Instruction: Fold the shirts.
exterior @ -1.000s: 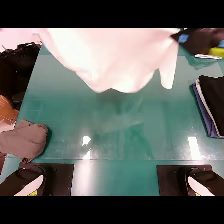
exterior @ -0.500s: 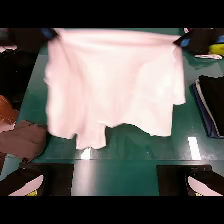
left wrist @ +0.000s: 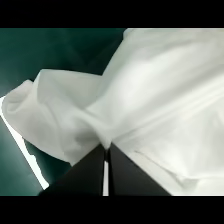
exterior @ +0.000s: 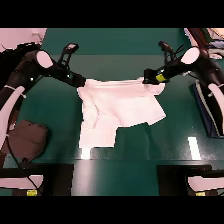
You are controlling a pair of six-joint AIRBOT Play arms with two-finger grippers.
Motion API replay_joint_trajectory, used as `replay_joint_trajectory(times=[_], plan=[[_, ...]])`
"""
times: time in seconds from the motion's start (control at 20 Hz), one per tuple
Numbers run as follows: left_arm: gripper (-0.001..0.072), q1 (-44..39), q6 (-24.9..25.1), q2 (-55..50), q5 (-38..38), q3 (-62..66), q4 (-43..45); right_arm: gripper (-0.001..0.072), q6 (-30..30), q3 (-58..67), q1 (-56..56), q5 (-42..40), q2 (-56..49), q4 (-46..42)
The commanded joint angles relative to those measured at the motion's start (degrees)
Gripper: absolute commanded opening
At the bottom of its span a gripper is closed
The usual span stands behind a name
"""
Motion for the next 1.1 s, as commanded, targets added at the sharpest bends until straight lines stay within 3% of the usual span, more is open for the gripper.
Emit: replay_joint_trajectory(times=[0.0,0.05,0.1,0.25,0.45,0.65,0.9,1.05], plan=[[0.0213,0.07,-1.29,-2.36,4.76,-0.46,2.19,0.0055,-0.48,-0.50,0.42,-4.31,-2.64,0.07],[0.0521,0.28,-1.95,-2.32,4.04,0.17,2.14,0.0310,-0.92,-0.31,0.22,-4.28,-2.19,0.07],[0.0538,0.96,-3.93,-2.29,2.34,1.38,2.16,0.0413,-1.55,0.37,-0.37,-3.37,-1.62,0.02],[0.0541,5.81,-4.31,-2.01,-3.28,6.01,2.05,0.0413,-3.87,1.95,-3.10,-0.11,3.26,-0.11],[0.0541,12.28,-2.12,-2.38,-5.25,2.86,-6.58,0.0413,-4.07,1.95,-8.72,3.15,10.54,-0.15],[0.0540,12.48,-1.11,-6.38,0.66,-4.87,-10.73,0.0413,-4.11,1.92,-13.16,4.98,12.85,-0.11],[0.0539,12.48,0.76,-12.76,7.56,-5.05,-22.99,0.0412,-4.55,-1.60,-16.55,6.78,12.83,-0.02],[0.0538,12.48,0.79,-12.87,9.62,-5.05,-24.06,0.0413,-4.50,-7.48,-19.21,5.42,12.83,0.04]])
